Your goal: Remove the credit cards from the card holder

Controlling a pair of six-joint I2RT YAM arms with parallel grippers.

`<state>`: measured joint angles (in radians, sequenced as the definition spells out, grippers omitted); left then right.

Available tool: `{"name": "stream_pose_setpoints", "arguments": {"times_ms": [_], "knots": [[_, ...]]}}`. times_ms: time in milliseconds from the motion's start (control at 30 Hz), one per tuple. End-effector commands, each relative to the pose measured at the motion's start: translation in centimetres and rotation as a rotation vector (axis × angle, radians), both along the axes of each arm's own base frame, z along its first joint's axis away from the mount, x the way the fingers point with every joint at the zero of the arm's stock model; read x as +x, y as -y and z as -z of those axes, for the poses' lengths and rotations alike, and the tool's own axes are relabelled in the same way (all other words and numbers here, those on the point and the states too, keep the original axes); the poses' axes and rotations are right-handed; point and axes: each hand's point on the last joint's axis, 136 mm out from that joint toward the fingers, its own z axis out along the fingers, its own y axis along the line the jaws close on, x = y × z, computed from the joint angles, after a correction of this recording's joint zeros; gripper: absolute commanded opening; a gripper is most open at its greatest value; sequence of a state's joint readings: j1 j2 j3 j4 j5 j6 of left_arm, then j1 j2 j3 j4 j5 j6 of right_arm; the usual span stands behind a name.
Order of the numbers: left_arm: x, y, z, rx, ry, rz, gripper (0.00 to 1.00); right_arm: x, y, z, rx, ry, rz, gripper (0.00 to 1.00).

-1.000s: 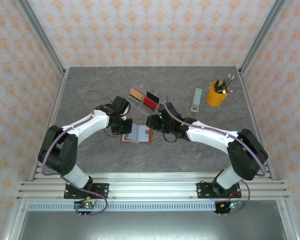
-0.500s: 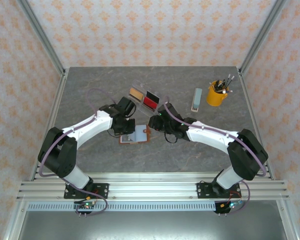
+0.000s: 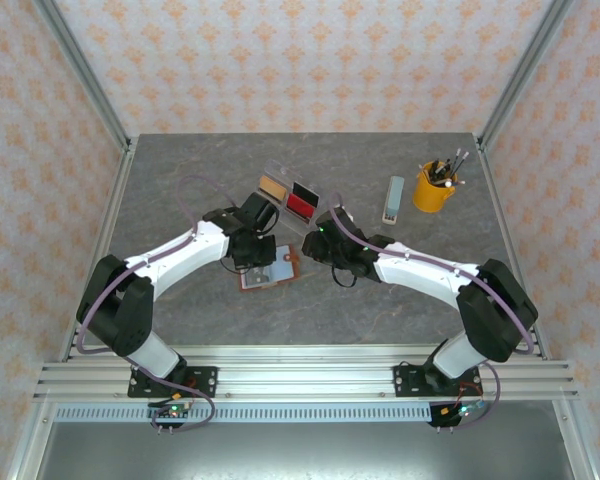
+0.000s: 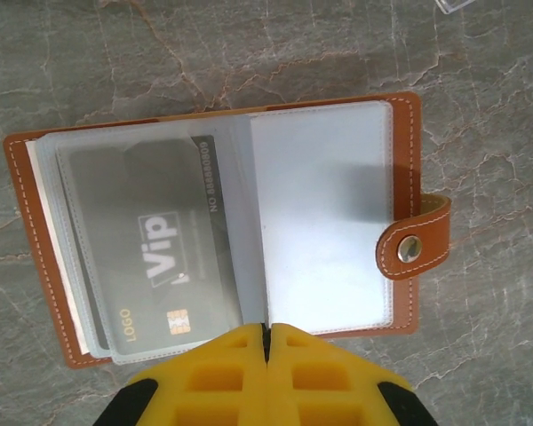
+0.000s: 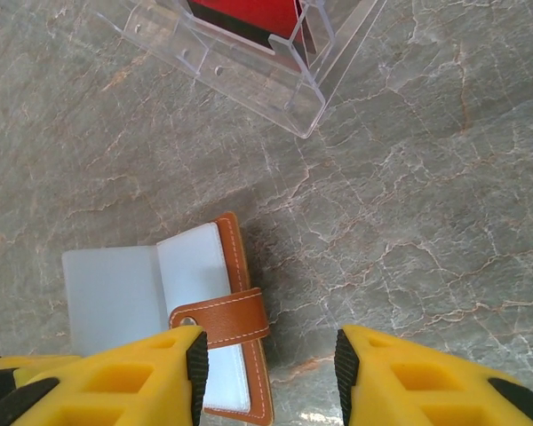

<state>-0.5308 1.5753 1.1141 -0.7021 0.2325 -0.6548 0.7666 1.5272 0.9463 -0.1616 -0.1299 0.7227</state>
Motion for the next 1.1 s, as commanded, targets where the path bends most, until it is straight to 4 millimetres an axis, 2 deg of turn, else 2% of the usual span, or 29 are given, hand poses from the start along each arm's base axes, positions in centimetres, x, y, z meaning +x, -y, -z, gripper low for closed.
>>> {"name": "stream_pose_setpoints", "arguments": {"times_ms": [0,167,433,700,900,967,1067], "knots": [[0.3,1.1,-0.5,-0.031,0.009,0.003,0.09,0.3,0.8,-0.5,-0.012,0.009,0.037,0.44],[0.5,1.9,0.7,-0.054,-0.02,0.015,0.1,0.3,0.8,-0.3,-0.017,0.006,0.039,0.44],[1.0,3.6,1.4,-0.123,-0.034,0.04,0.11,0.4,1.0,-0.3,-0.023,0.006,0.045,0.44],[1.3,4.8,1.9,-0.171,-0.043,0.06,0.25,0.3,1.2,-0.3,-0.031,0.008,0.047,0.44],[2.2,6.4,-1.6,-0.281,0.045,0.111,0.43,0.3,2.2,-0.6,-0.055,0.024,0.076,0.44],[2.3,6.5,-2.0,-0.281,0.051,0.117,0.46,0.3,2.5,-0.7,-0.06,0.034,0.086,0.44],[2.5,6.0,-1.3,-0.28,0.039,0.105,0.48,0.3,2.6,-0.9,-0.063,0.039,0.085,0.44]]}}
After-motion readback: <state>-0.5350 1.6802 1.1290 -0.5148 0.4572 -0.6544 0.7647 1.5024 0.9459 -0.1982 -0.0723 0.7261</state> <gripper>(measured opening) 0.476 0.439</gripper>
